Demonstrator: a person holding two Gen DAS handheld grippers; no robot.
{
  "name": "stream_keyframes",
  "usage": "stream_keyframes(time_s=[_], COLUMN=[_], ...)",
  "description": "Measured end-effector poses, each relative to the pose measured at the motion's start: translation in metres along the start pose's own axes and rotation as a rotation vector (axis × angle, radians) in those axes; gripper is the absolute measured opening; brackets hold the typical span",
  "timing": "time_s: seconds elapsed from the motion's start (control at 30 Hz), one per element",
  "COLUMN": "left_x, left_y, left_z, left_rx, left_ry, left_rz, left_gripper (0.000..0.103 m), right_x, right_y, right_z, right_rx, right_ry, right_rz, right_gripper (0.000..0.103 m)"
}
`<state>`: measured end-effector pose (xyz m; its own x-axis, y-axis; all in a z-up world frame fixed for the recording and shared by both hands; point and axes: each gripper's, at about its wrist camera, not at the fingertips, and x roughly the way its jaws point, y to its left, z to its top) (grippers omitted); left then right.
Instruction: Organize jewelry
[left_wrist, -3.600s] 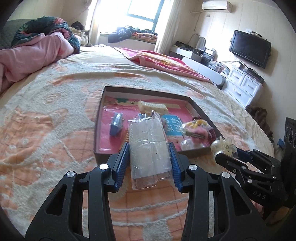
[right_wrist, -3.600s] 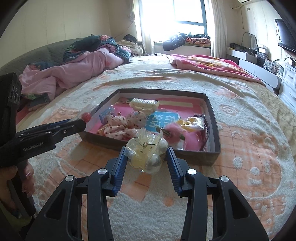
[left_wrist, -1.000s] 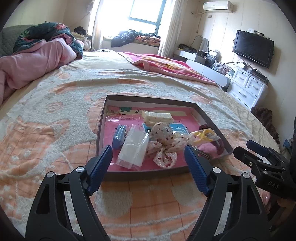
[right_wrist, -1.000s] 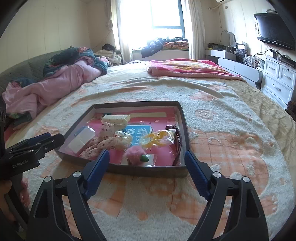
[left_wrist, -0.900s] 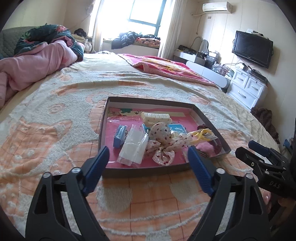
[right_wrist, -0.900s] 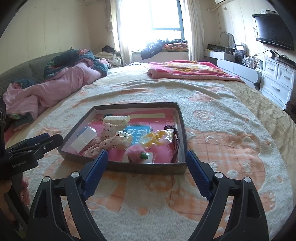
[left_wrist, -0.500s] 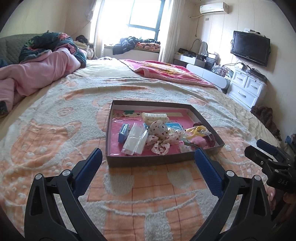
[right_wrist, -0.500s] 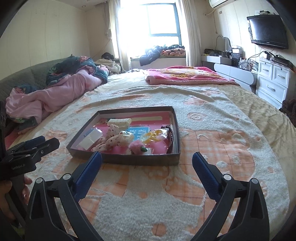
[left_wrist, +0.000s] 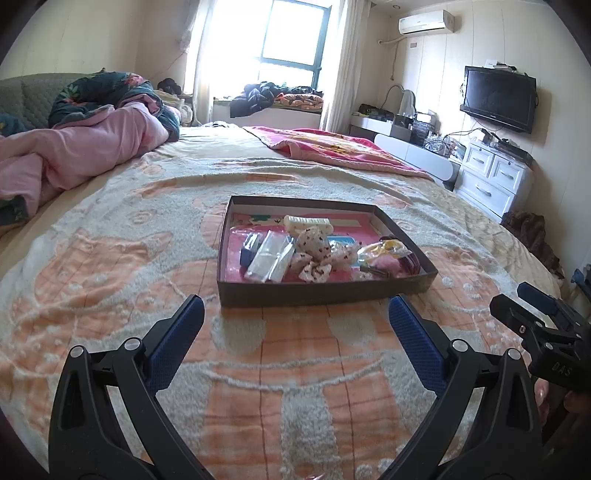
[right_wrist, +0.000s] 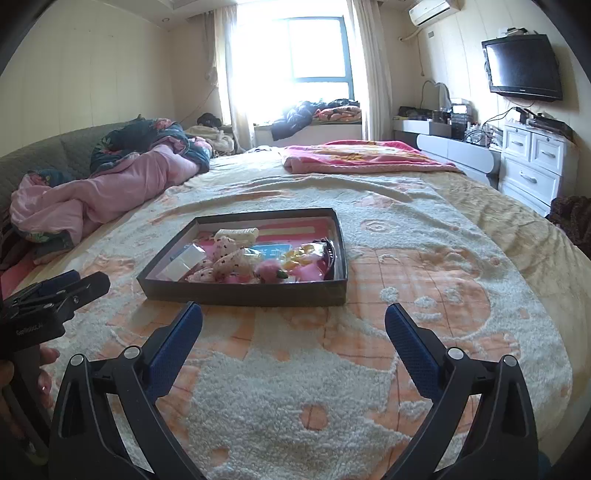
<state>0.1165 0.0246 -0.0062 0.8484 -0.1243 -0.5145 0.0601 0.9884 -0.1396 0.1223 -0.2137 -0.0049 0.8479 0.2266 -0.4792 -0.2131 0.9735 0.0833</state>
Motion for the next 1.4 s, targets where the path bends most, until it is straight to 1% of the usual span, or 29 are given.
stream_keyframes(time_s=[0.13, 0.2, 0.3, 0.43, 0.53, 0.77, 1.07, 1.4], left_x=[-0.006, -0.006, -0.004, -0.004, -0.007, -0.009, -0.008, -0.009], left_y=[0.000, 0.000, -0.002, -0.005, -0.009, -0.009, -0.007, -0.006], left_z=[-0.014, -0.020, -0.027, -0.032, -0.033, -0.034, -0.032, -0.031], left_rx=[-0.004, -0.007, -0.004, 0.007, 0.022, 0.018, 0.013, 0.014], left_ry=[-0.036, -0.041, -0.050, -0.064, -0.078, -0.087, -0.095, -0.092], left_rz=[0.018, 0.022, 0.031, 0.029, 0.027, 0.030, 0.054, 0.054], left_gripper=[0.092, 0.092, 0.092, 0.092, 0.092, 0.092, 0.092, 0.092], right_x=[-0.006, -0.008, -0.010, -0.012, -0.010, -0.008, -0.005, -0.005], right_y=[0.000, 0.000, -0.002, -0.001, 0.000, -0.001, 0.001, 0.000], right_z=[-0.012, -0.016, -0.020, -0.023, -0.024, -0.026, -0.027, -0.027], right_rx=[0.003, -0.013, -0.008, -0.031, -0.040, -0.034, -0.036, -0.031], right_ry=[-0.051, -0.088, -0.128, -0.171, -0.169, -0.164, -0.155, -0.152], right_rz=[-0.010, -0.027, -0.024, -0.030, -0.030, -0.025, -0.037, -0.038], right_gripper=[0.097, 0.097, 0.097, 0.097, 0.097, 0.097, 0.097, 0.097])
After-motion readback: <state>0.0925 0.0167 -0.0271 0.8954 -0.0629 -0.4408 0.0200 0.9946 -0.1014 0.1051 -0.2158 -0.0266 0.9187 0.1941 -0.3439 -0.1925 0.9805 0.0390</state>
